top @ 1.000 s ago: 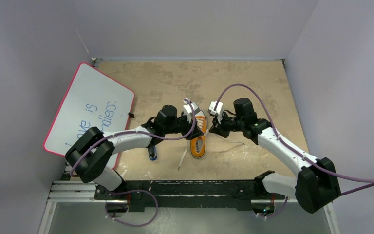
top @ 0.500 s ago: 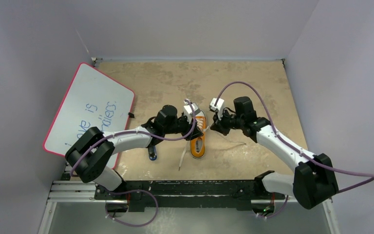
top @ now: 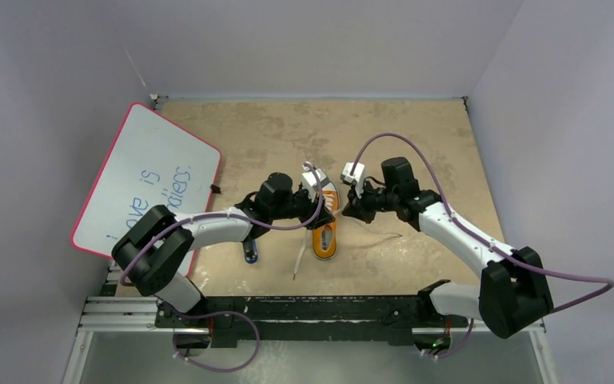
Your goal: Tie the shoes
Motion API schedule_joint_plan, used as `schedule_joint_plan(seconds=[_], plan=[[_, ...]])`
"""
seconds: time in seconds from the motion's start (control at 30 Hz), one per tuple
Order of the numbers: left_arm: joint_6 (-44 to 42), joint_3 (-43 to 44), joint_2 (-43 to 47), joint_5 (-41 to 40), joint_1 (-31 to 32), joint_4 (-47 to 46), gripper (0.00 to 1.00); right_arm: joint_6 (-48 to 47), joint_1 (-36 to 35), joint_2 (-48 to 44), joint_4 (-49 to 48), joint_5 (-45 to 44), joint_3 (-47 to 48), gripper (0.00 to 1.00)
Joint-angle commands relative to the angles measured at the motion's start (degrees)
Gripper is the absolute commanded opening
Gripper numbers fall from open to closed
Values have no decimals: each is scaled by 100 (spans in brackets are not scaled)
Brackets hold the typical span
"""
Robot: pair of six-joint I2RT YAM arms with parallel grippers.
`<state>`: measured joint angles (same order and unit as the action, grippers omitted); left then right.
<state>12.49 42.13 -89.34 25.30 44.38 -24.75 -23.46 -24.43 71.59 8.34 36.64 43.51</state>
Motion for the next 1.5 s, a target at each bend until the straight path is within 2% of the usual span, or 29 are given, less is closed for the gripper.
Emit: schedule_joint_plan(seconds=[0.0, 0.13, 0.2, 0.33, 0.4, 0.43, 0.5, 0.6, 0.63, 0.67, 0.77, 0.97, 1.07, 1.2, 1.47], plan=[[91, 285, -66, -120, 18, -632, 37, -77, -38, -38, 57, 247, 274, 0], [161, 360, -174, -322, 27, -759, 32, -79, -36, -46, 102, 251, 279, 0], [174, 374, -197, -393, 27, -802, 25, -67, -43, -53, 153, 235, 292, 0], [92, 386, -177, -436, 28, -571, 1, 206, -41, -93, 244, 33, 342, 0], [39, 361, -117, -496, 18, -396, 0, 654, -36, -57, 381, -247, 467, 0], [46, 339, -81, -507, 18, -334, 0, 942, -37, -17, 598, -401, 591, 4], [101, 392, -48, -500, 22, -164, 0, 1748, -36, 7, 943, -843, 819, 25], [302, 421, -76, -440, 20, -111, 0, 2920, -36, -230, 1462, -1216, 968, 40], [374, 419, -94, -424, 30, -139, 0, 3860, -36, -366, 1688, -1658, 957, 53], [429, 439, -114, -413, 27, -146, 0, 4492, 6, -468, 2006, -2186, 989, 61], [505, 489, -151, -422, 27, -109, 0, 5550, 326, -360, 3042, -2921, 1291, 70], [477, 718, -242, -412, 93, 194, 0, 7377, 1519, 291, 3738, -3278, 1222, 73], [410, 810, -321, -396, 123, 337, 0, 8030, 1556, 768, 3783, -3322, 1314, 69], [384, 791, -296, -437, 125, 399, 0, 8761, 1509, 1290, 3365, -3158, 1288, 66], [455, 841, -304, -516, 132, 301, 0, 10305, 1200, 1530, 2695, -3326, 531, 62]])
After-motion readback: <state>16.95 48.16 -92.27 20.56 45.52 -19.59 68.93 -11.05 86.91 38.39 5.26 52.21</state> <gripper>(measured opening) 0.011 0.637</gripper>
